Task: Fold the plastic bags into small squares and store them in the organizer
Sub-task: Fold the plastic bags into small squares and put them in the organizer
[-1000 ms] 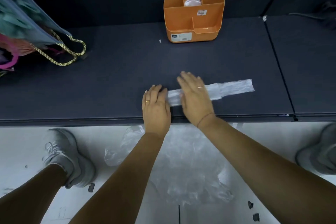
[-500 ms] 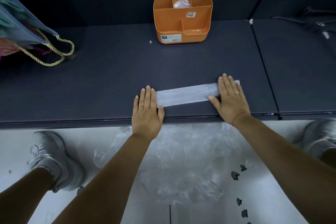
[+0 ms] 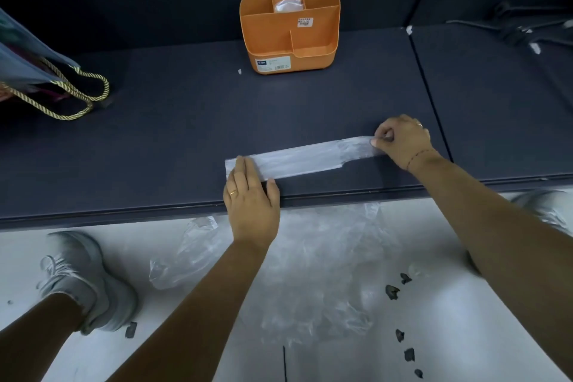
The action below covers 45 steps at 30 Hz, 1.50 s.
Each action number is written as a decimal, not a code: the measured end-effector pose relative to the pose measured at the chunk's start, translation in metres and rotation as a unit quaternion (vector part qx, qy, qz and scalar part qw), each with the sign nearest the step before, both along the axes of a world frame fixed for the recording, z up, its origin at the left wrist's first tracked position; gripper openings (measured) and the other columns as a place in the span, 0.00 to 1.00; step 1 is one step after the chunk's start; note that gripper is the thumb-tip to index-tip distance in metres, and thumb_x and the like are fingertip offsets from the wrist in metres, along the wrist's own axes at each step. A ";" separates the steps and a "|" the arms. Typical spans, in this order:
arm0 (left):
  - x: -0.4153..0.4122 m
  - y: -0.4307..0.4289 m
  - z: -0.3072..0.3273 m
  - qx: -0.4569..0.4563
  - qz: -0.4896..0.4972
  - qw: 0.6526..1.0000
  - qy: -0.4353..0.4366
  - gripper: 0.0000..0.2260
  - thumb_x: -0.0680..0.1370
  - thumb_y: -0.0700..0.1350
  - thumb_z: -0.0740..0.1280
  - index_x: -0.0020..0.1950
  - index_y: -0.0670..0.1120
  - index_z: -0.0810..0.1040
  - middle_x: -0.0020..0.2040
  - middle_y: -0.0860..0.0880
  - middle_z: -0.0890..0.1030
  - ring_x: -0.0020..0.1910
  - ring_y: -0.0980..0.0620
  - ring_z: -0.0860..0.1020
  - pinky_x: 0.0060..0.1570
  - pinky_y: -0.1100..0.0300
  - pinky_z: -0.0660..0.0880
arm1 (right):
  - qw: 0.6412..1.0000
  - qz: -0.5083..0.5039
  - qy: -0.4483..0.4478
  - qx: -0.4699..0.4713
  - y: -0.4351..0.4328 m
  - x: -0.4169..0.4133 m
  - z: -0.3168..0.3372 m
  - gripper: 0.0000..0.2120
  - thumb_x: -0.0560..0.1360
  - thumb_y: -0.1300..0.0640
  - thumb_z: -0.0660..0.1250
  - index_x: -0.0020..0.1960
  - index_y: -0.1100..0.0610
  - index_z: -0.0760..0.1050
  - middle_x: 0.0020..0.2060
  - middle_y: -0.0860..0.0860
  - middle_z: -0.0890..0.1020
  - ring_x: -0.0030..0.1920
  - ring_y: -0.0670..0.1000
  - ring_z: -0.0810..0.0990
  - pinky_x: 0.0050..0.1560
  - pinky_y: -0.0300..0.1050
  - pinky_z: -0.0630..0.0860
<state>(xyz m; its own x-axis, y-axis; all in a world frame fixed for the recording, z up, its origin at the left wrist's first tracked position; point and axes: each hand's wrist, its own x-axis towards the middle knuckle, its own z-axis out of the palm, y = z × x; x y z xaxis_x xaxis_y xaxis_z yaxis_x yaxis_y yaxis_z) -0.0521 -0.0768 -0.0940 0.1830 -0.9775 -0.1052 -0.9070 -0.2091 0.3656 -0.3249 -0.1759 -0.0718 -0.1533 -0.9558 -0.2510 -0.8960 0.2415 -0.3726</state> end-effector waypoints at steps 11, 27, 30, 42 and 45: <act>0.023 -0.004 -0.014 0.024 -0.082 0.992 -0.092 0.31 0.82 0.59 0.41 0.80 0.42 0.46 0.81 0.45 0.48 0.80 0.46 0.47 0.76 0.54 0.41 | 0.967 -0.056 -0.245 0.050 0.019 0.000 0.018 0.05 0.77 0.62 0.66 0.45 0.57 0.70 0.38 0.54 0.78 0.38 0.50 0.78 0.37 0.38 0.73; -0.058 0.006 0.013 -0.055 -0.329 0.937 0.101 0.38 0.77 0.63 0.57 0.79 0.41 0.57 0.78 0.44 0.60 0.78 0.48 0.56 0.77 0.55 0.48 | 0.859 -0.041 -0.420 0.289 0.063 0.005 0.063 0.04 0.74 0.61 0.70 0.49 0.58 0.79 0.38 0.53 0.84 0.38 0.46 0.84 0.50 0.42 0.79; -0.081 0.019 0.018 -0.139 -0.188 0.948 0.215 0.23 0.79 0.50 0.61 0.72 0.42 0.72 0.70 0.45 0.75 0.71 0.48 0.71 0.72 0.52 0.65 | 0.840 -0.007 -0.458 0.292 0.066 0.014 0.077 0.04 0.75 0.58 0.68 0.49 0.58 0.79 0.37 0.52 0.83 0.37 0.46 0.82 0.46 0.39 0.79; -0.038 0.002 0.073 0.049 0.186 0.772 0.605 0.09 0.81 0.43 0.65 0.45 0.51 0.83 0.43 0.51 0.83 0.43 0.55 0.79 0.48 0.60 0.75 | 0.811 0.161 -0.500 0.258 0.044 0.078 0.035 0.29 0.74 0.75 0.65 0.68 0.50 0.70 0.61 0.51 0.79 0.44 0.49 0.77 0.49 0.41 0.76; -0.020 -0.007 0.069 0.073 0.208 0.738 0.637 0.09 0.83 0.44 0.62 0.53 0.50 0.82 0.54 0.48 0.85 0.53 0.51 0.82 0.54 0.56 0.78 | 0.840 0.148 -0.446 0.270 0.036 0.094 0.029 0.20 0.74 0.70 0.68 0.63 0.56 0.73 0.47 0.55 0.83 0.41 0.48 0.80 0.40 0.39 0.74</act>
